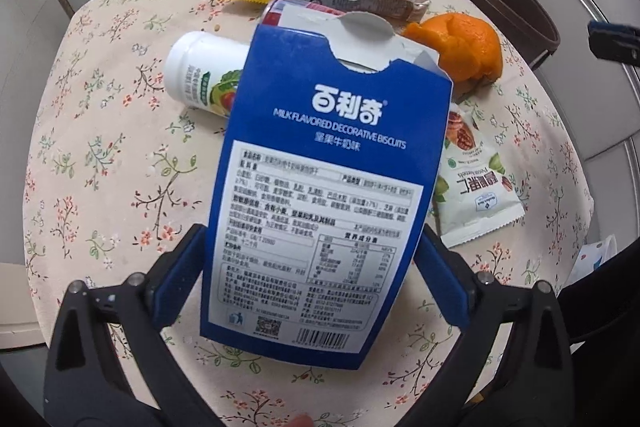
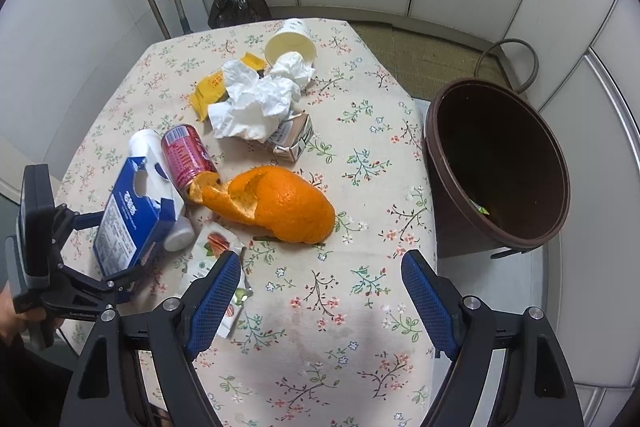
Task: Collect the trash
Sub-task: 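Grasp the blue biscuit box with the left tool, then grasp the orange peel with the right tool while the left tool holds the box, then move both tools over the bucket and drop the box and orange peel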
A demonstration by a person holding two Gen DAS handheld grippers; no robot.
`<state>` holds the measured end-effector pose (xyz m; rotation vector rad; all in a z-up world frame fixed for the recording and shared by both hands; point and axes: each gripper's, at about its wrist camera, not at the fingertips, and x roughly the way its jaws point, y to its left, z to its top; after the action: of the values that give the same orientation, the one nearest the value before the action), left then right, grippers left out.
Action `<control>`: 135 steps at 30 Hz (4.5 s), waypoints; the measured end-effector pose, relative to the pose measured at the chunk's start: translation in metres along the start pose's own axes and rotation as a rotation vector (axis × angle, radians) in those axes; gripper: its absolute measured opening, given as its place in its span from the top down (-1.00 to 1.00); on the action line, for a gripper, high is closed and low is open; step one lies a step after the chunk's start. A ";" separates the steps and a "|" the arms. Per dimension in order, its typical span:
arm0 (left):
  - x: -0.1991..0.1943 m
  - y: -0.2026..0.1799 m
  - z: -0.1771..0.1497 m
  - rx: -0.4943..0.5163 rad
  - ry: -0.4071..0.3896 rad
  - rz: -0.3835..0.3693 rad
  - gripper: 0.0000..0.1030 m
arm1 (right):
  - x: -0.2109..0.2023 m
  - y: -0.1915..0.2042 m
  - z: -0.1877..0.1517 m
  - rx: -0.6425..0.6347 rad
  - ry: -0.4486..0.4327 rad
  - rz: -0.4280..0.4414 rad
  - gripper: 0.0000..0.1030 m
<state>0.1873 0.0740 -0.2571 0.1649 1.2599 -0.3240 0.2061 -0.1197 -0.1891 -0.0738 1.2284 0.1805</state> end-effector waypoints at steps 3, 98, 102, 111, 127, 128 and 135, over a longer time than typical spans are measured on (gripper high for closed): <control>0.001 0.007 0.004 -0.054 -0.006 -0.028 -0.92 | 0.006 0.000 0.002 0.002 0.012 0.000 -0.63; -0.040 -0.237 0.193 0.005 -0.346 -0.077 -0.89 | -0.043 -0.291 -0.005 0.584 -0.259 0.009 0.72; -0.021 -0.251 0.208 0.012 -0.341 -0.081 -0.89 | -0.029 -0.300 -0.009 0.599 -0.239 0.006 0.72; 0.011 -0.267 0.223 0.031 -0.301 -0.102 -0.91 | -0.005 -0.312 -0.006 0.636 -0.200 0.009 0.71; -0.019 -0.256 0.211 0.050 -0.357 -0.053 -0.99 | 0.003 -0.311 -0.001 0.651 -0.183 0.000 0.63; -0.021 -0.253 0.209 0.046 -0.358 -0.055 -0.99 | 0.004 -0.311 -0.001 0.654 -0.180 0.003 0.60; -0.044 -0.234 0.191 0.056 -0.385 -0.045 -0.99 | -0.012 -0.305 0.001 0.661 -0.225 0.007 -0.22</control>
<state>0.2718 -0.1972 -0.1448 0.1149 0.8749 -0.4082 0.2568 -0.4203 -0.1900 0.5121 1.0124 -0.2119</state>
